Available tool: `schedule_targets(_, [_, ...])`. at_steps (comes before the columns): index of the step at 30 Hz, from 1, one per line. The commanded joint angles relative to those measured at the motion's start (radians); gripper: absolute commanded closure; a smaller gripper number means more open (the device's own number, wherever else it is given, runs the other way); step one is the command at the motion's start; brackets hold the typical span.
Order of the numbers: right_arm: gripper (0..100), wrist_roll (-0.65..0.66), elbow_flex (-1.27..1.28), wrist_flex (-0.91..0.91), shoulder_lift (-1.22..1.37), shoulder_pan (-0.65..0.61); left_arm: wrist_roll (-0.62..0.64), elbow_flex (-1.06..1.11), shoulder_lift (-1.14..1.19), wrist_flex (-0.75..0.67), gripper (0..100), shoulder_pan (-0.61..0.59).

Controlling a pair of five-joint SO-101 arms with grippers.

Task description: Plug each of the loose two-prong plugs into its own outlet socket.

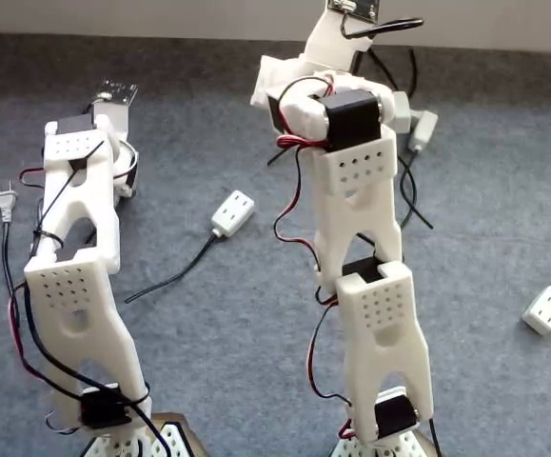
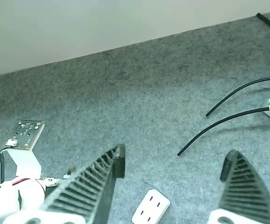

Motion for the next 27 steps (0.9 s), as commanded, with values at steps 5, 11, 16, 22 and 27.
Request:
schedule_targets(5, [67.4,0.014,-0.113,-0.002,-0.088,0.104,0.008,-0.058,-0.26,-0.023,97,0.094])
schedule_targets(11, [67.4,0.014,-0.113,0.002,-0.151,0.183,0.101,-0.039,-0.424,0.011,97,0.137])
schedule_targets(16, [67.4,0.014,-0.114,-0.002,-0.16,0.252,0.201,-0.035,-0.593,0.089,99,0.222])
schedule_targets(22, [67.4,0.014,-0.114,-0.018,-0.157,0.3,0.233,-0.033,-0.78,0.11,99,0.4])
schedule_targets(27, [67.4,0.014,-0.114,-0.028,-0.157,0.315,0.25,0.11,-0.961,0.098,99,0.521])
